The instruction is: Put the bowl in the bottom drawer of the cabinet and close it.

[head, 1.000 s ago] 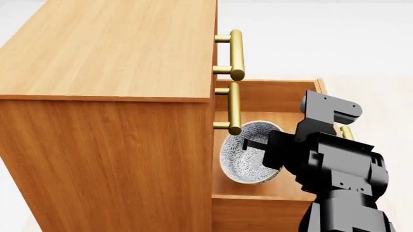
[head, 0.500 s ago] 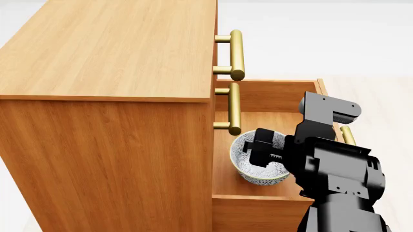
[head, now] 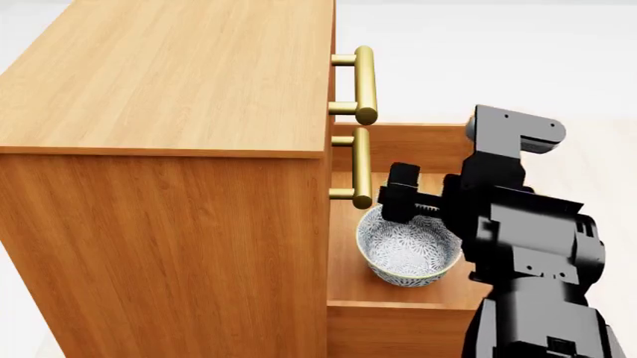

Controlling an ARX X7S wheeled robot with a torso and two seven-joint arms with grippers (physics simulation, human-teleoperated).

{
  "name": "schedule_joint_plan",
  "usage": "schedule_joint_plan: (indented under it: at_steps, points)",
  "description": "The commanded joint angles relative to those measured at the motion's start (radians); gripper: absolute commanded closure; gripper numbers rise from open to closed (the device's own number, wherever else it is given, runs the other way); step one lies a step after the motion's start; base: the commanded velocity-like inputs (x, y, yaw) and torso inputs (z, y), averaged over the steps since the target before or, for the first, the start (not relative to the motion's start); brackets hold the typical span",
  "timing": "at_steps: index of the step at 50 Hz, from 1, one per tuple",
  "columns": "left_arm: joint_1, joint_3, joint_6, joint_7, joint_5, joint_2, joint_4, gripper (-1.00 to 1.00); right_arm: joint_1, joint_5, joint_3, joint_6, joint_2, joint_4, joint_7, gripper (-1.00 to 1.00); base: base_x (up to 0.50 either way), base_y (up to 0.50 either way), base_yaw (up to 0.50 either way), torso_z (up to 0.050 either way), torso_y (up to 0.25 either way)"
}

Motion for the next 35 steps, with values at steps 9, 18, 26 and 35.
schedule_joint_plan:
  at_steps: [9, 18, 26, 35]
  points:
    - [0.000, 0.003, -0.003, -0.003, 0.001, 0.000, 0.003, -1.00, -0.019, 0.010, -0.002, 0.162, 0.010, -0.304, -0.013, -1.00, 0.00, 0.00, 0.00, 0.000, 0.000]
    - [-0.001, 0.006, -0.005, -0.004, 0.003, 0.000, 0.004, -1.00, -0.048, 0.013, 0.003, 0.276, 0.032, -0.535, -0.012, -1.00, 0.00, 0.00, 0.00, 0.000, 0.000]
    - [0.001, 0.005, -0.004, -0.004, 0.001, -0.004, 0.005, -1.00, -0.058, 0.012, 0.016, 0.314, 0.067, -0.640, -0.002, -1.00, 0.00, 0.00, 0.00, 0.000, 0.000]
    - [0.001, 0.005, -0.004, -0.006, 0.001, -0.005, 0.006, -1.00, -0.102, 0.004, 0.036, 0.317, 0.105, -0.743, 0.017, -1.00, 0.00, 0.00, 0.00, 0.000, 0.000]
